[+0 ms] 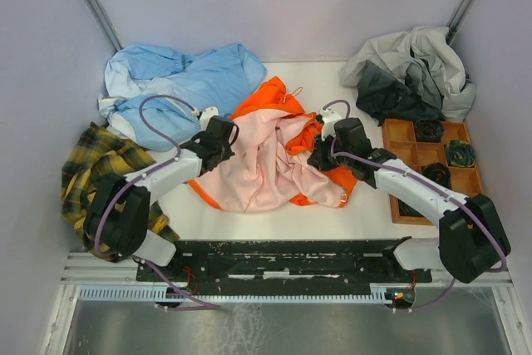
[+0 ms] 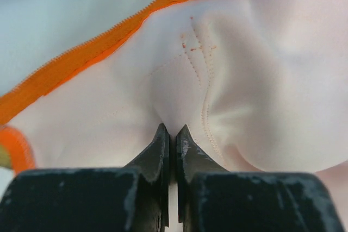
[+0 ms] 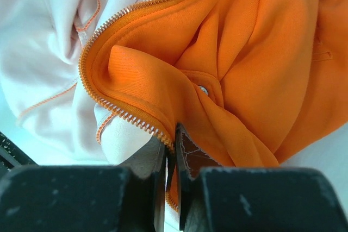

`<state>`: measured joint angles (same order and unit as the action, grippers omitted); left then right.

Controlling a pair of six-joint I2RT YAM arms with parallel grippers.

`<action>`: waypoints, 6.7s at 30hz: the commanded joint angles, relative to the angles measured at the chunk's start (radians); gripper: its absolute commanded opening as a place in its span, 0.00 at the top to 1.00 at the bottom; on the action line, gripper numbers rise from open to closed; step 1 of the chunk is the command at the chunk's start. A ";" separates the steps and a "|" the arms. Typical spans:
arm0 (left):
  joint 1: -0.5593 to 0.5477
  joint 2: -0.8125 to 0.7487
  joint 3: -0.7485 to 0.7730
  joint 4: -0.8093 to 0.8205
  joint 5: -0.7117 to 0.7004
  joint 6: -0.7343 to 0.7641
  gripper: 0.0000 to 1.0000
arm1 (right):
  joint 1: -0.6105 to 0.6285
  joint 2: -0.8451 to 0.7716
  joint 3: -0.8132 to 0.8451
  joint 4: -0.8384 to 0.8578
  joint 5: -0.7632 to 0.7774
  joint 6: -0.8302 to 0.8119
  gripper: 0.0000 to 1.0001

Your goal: Zip up the jacket

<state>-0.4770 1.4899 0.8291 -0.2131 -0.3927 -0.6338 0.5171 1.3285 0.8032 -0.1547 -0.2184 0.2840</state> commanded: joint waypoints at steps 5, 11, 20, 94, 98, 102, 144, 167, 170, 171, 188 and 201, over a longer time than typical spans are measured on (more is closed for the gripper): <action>-0.041 -0.020 0.306 -0.161 -0.369 0.116 0.97 | 0.006 -0.100 0.024 -0.124 0.193 0.026 0.87; -0.040 -0.011 0.508 -0.208 -0.506 0.221 0.97 | 0.006 -0.157 0.114 -0.257 0.420 -0.008 0.89; 0.001 0.168 0.974 -0.353 -0.556 0.363 0.97 | -0.102 -0.094 0.455 -0.423 0.914 -0.164 1.00; 0.118 -0.509 -0.354 0.262 0.451 -0.139 0.21 | 0.038 -0.175 -0.121 0.092 0.031 0.070 0.27; 0.133 -0.481 -0.401 0.377 0.576 -0.171 0.28 | 0.039 -0.187 -0.136 0.091 0.074 0.059 0.25; 0.132 -0.480 -0.405 0.397 0.627 -0.168 0.44 | 0.040 -0.207 -0.156 0.105 0.122 0.072 0.24; -0.752 -0.321 -0.192 0.030 0.156 0.007 0.42 | 0.040 -0.221 -0.093 -0.038 0.187 0.046 0.16; -0.457 -0.223 -0.100 0.003 0.020 -0.042 0.20 | 0.040 -0.270 -0.044 -0.404 0.464 0.077 0.01; -0.421 -0.136 -0.081 0.054 0.023 -0.042 0.20 | 0.040 -0.238 -0.051 -0.393 0.470 0.068 0.01; -0.408 -0.109 -0.077 0.071 0.023 -0.040 0.20 | 0.040 -0.215 -0.049 -0.388 0.444 0.070 0.01; -0.079 0.090 0.028 0.099 -0.089 0.000 0.21 | 0.159 0.165 0.128 -0.157 0.162 0.110 0.06; -0.397 -0.198 -0.105 0.025 -0.055 -0.069 0.24 | 0.174 -0.045 0.045 -0.361 0.346 0.017 0.08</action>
<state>-0.7830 1.3518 0.7567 -0.1753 -0.4232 -0.6582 0.6857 1.3396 0.8940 -0.4824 0.0696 0.3313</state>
